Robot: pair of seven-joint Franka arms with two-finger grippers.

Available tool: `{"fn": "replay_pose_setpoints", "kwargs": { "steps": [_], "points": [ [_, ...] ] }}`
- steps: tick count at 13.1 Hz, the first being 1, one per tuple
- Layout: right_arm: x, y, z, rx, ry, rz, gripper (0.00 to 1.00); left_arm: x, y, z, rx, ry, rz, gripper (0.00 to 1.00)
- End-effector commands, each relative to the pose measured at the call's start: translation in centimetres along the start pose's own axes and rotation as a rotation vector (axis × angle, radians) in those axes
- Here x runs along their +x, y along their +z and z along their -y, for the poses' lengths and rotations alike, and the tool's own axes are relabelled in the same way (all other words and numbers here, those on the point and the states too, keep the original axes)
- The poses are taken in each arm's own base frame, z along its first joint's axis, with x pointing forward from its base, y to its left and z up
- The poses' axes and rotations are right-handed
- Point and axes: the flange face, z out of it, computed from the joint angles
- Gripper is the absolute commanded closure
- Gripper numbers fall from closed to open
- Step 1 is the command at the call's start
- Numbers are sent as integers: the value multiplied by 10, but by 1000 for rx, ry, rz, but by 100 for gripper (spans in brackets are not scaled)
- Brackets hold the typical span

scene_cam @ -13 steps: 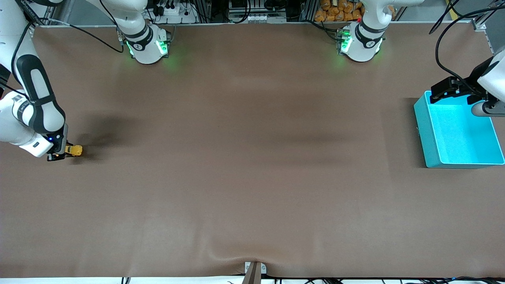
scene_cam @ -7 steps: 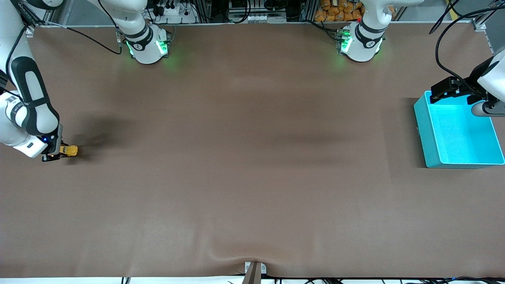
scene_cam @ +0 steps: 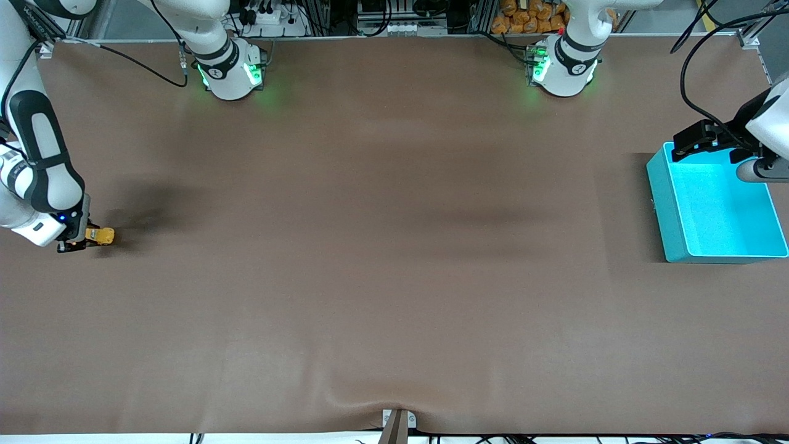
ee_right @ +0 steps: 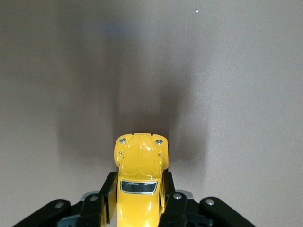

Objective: Wind and store yellow beetle car
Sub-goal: 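Keep pulling the car backward along the table with the right gripper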

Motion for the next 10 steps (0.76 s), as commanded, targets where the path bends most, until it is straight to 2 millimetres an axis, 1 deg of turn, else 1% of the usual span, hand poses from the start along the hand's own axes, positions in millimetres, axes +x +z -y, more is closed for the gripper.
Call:
{"fn": "replay_pose_setpoints", "kwargs": {
  "steps": [1,3,8,9,10],
  "points": [
    [-17,43,13,42,5,-33,68,1,-3,0,-10,-16,-11,0],
    [-26,43,15,43,20,-34,67,1,-2,0,-10,-16,-10,0],
    [-34,46,18,45,19,-36,66,1,-2,0,-10,-16,-10,0],
    [-36,45,18,43,20,-34,60,1,-3,0,-10,-16,-11,0],
    [-36,44,18,43,21,-34,48,1,-2,0,-10,-16,-8,0]
  ]
}}
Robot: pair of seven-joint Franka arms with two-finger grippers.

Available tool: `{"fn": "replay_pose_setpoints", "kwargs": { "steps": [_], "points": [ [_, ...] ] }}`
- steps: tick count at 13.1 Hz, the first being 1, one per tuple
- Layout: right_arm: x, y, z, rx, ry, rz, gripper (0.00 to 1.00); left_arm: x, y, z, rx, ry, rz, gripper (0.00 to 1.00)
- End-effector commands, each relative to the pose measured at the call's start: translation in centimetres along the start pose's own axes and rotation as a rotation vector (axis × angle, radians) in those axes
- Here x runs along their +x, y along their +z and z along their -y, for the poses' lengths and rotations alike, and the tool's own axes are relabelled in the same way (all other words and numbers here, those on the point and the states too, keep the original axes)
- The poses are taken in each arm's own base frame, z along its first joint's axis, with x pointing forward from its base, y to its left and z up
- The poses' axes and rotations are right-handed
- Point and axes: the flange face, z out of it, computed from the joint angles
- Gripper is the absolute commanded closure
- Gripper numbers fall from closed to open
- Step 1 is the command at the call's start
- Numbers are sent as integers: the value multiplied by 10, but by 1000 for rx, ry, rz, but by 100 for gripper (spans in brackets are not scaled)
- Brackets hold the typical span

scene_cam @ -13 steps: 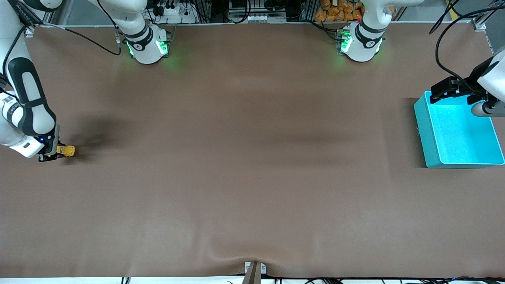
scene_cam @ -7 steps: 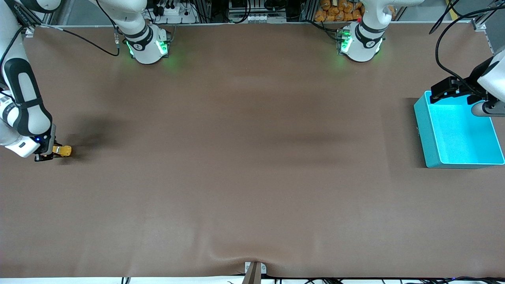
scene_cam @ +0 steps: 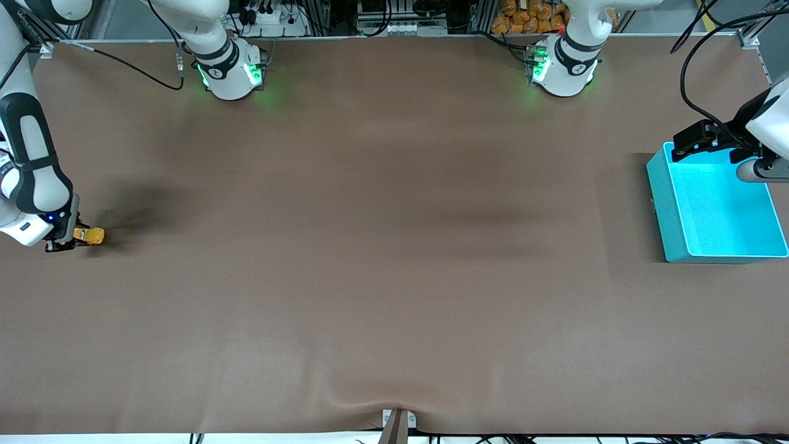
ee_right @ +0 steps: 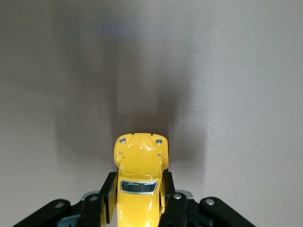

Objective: Wind and store yellow beetle car
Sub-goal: 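Keep pulling the car backward along the table with the right gripper, then open the right gripper to release the car toward the teal bin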

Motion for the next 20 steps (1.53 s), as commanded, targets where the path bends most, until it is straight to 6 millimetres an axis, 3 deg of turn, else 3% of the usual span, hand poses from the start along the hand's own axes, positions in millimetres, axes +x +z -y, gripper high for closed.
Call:
{"fn": "replay_pose_setpoints", "kwargs": {
  "steps": [1,2,4,8,20],
  "points": [
    [-11,39,10,42,1,-35,17,1,-2,0,-10,-16,-10,0],
    [-12,31,3,46,1,-44,0,1,-3,0,-10,-16,-11,0],
    [-12,8,-17,58,0,-63,0,1,-3,0,-10,-16,-11,0],
    [-17,-15,-31,58,20,-69,0,1,-2,0,-10,-16,-8,0],
    [-23,-19,-24,77,112,-136,0,1,-3,0,-10,-16,-10,0]
  ]
}}
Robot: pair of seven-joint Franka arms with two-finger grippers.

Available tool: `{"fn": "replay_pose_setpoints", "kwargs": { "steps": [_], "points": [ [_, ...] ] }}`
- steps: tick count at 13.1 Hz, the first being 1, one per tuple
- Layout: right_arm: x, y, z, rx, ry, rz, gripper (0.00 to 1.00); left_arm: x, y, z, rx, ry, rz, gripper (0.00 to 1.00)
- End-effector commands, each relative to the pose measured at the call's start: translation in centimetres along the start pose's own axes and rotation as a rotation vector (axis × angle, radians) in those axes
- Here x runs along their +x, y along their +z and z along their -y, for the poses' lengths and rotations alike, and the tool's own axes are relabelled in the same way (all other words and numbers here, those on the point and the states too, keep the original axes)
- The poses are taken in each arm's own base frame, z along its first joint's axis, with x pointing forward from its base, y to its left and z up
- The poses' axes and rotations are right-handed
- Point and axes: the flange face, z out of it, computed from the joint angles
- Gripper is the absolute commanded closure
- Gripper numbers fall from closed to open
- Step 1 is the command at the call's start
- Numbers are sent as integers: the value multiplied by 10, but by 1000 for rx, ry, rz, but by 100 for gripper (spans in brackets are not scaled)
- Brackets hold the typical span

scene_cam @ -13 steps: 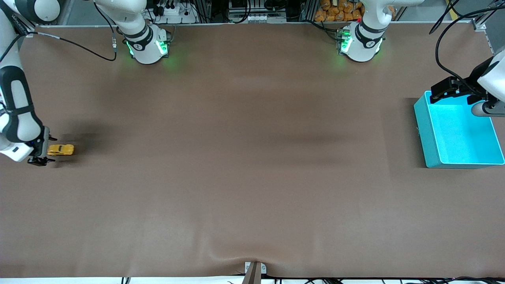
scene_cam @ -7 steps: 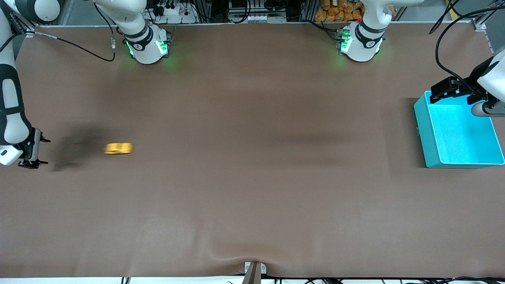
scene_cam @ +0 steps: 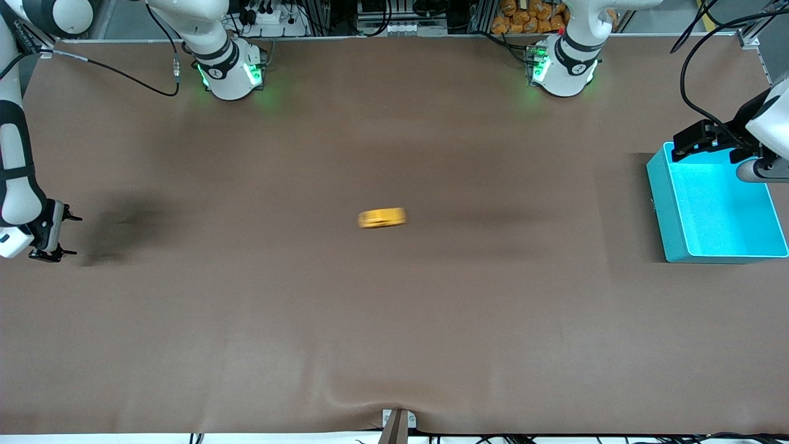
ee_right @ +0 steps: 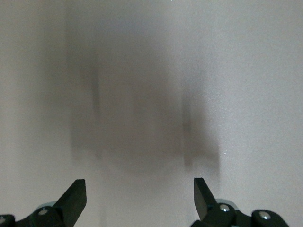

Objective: Wind and store yellow beetle car
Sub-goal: 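Open the right gripper to release the car toward the teal bin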

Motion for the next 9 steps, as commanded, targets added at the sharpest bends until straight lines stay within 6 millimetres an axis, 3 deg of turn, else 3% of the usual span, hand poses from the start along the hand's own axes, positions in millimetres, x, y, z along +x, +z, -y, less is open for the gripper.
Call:
{"fn": "replay_pose_setpoints", "kwargs": {
  "steps": [1,9],
  "points": [
    [-8,-5,0,-11,38,-30,0,1,-2,0,-10,-16,-9,0],
    [-13,-3,5,1,50,-41,0,1,1,0,-10,-16,-2,0]
  ]
}}
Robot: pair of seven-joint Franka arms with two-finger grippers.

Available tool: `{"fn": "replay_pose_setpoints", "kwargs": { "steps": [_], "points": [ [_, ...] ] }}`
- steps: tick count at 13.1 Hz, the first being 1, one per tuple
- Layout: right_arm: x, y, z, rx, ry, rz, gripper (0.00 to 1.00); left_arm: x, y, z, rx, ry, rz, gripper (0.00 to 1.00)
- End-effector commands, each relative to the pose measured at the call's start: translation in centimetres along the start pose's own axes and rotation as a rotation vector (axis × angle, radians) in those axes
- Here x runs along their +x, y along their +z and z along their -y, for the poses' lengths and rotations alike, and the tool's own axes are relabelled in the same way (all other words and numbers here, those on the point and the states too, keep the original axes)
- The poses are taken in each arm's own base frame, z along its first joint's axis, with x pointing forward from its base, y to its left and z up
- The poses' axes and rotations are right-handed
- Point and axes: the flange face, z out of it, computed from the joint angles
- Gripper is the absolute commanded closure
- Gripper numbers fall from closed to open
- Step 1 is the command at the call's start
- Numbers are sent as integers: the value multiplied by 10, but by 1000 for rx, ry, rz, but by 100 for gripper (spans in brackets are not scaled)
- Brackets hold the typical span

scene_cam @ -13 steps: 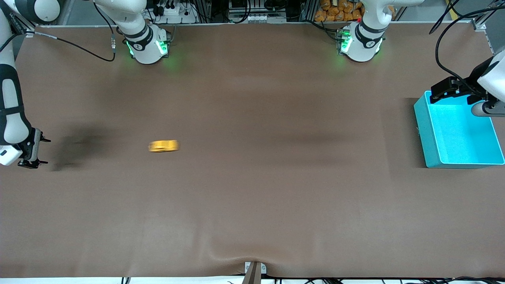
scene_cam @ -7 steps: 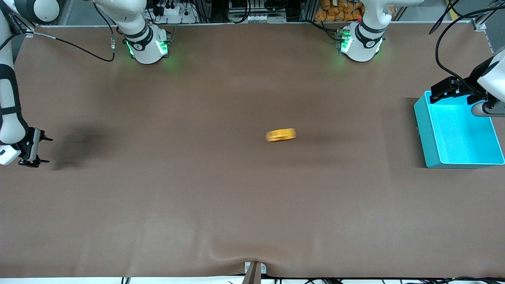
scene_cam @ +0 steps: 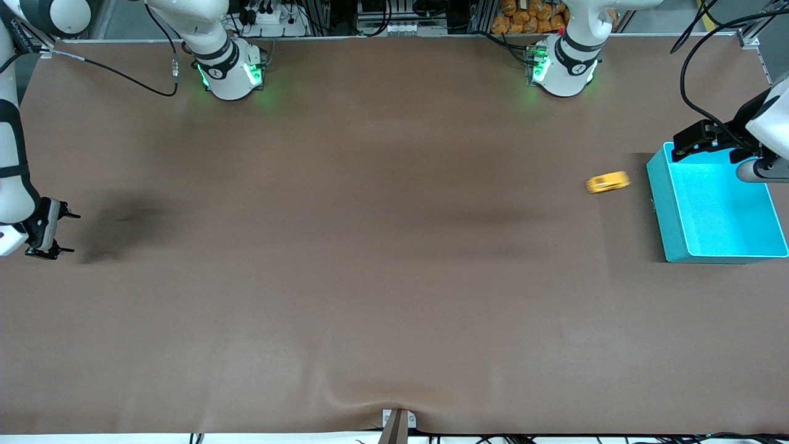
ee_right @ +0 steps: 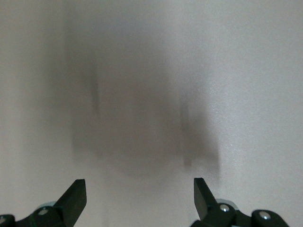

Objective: Wind and store yellow beetle car
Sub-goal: 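Open the right gripper to release the car toward the teal bin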

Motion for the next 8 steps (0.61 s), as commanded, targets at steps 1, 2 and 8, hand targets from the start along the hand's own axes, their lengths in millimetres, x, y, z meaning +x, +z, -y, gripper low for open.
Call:
{"fn": "replay_pose_setpoints", "kwargs": {
  "steps": [1,2,8],
  "points": [
    [-4,-2,-2,-9,21,-28,0,2,1,0,-8,-22,-3,0],
    [-4,-3,-2,-10,26,-27,0,2,2,0,-10,-48,0,0],
    [14,-45,-21,25,133,-68,0,7,41,-1,2,-405,59,0]
  ]
}}
